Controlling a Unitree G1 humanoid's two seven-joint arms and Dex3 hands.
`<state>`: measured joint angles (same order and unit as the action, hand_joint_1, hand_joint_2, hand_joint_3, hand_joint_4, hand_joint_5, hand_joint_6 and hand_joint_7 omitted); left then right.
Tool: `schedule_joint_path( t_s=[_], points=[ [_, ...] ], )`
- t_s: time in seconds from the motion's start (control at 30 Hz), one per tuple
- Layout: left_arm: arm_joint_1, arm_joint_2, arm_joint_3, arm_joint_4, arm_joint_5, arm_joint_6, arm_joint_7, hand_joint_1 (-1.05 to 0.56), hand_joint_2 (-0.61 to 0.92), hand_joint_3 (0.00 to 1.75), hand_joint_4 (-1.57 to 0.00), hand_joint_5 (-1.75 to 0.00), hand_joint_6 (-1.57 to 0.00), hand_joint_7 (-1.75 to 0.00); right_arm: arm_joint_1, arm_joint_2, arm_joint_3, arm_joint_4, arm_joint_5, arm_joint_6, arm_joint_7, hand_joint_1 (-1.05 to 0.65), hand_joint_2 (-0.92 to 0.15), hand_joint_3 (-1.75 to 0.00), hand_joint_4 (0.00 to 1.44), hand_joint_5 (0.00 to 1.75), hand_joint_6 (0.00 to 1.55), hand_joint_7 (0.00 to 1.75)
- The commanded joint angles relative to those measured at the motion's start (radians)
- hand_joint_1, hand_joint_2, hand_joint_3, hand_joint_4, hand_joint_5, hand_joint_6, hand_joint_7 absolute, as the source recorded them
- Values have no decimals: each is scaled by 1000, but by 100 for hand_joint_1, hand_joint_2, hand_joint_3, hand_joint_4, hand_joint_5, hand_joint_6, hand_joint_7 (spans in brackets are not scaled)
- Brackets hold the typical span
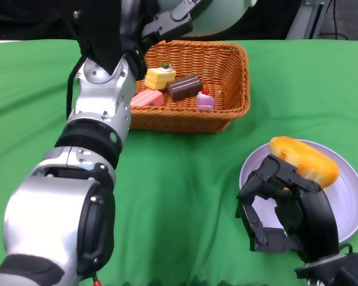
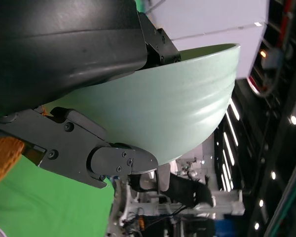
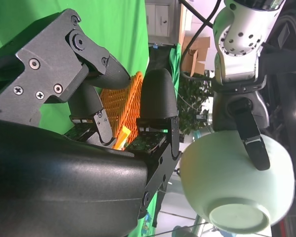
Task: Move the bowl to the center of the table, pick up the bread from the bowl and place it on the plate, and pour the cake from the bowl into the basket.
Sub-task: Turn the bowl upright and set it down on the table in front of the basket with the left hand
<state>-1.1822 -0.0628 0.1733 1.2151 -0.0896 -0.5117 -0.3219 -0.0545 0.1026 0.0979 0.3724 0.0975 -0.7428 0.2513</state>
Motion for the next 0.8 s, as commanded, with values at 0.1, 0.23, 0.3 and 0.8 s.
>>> schedule_joint_path(
  t_s=[0.1,0.23,0.3,0.8],
  points=[
    [18,49,-82,-26,111,-181,32,-24,92,48,-72,-175,-67,-143,-6,-5,-7,-5,7,3,-3,-1,-36,-131,73,170,63,150],
    [36,98,-151,-23,221,-303,104,-22,92,52,-75,-175,-71,-134,-7,-5,-8,-8,8,8,-3,-2,-36,-131,74,171,63,150],
    [41,130,-199,-22,305,-352,186,-21,91,53,-74,-175,-71,-134,-9,-7,-10,-3,9,5,-2,-3,-36,-130,74,171,63,150],
    [38,368,-667,-21,1020,-381,1147,-19,91,27,-66,-175,-49,-171,-14,-15,-17,11,1,-12,-11,-3,-35,-132,74,171,62,151]
  ],
)
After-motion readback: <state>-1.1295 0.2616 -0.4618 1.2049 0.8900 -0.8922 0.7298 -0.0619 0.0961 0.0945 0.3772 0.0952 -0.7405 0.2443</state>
